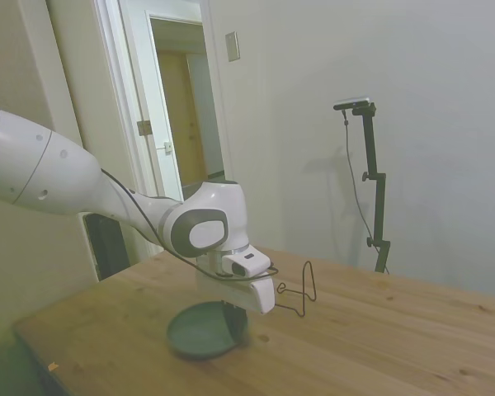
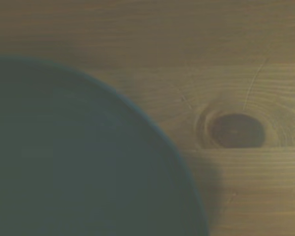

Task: Unload the plate

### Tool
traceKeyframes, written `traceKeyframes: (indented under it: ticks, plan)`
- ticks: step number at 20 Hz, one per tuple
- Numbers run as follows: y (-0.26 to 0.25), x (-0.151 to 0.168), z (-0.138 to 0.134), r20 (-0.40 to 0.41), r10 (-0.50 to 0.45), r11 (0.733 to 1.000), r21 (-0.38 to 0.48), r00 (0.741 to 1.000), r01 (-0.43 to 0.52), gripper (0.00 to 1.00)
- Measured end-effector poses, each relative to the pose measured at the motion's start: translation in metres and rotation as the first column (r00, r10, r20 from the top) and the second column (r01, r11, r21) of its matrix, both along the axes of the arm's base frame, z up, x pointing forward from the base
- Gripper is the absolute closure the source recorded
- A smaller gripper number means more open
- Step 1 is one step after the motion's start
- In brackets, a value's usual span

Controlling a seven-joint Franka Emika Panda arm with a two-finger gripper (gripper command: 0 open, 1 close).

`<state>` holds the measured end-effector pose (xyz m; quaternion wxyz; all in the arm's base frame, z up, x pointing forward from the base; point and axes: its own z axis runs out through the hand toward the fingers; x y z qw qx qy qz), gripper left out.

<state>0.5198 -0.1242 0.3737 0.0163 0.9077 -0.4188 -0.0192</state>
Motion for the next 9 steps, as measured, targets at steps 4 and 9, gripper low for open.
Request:
traceKeyframes:
  ticks: [4,9]
  plan:
    - [-0.001,0.004,0.022,0.038,-0.005,1.000,-0.001,0.999,0.005,0.00]
    - [-0.005,0.010,0.095,0.101,-0.027,0.999,0.022,0.995,0.025,0.00]
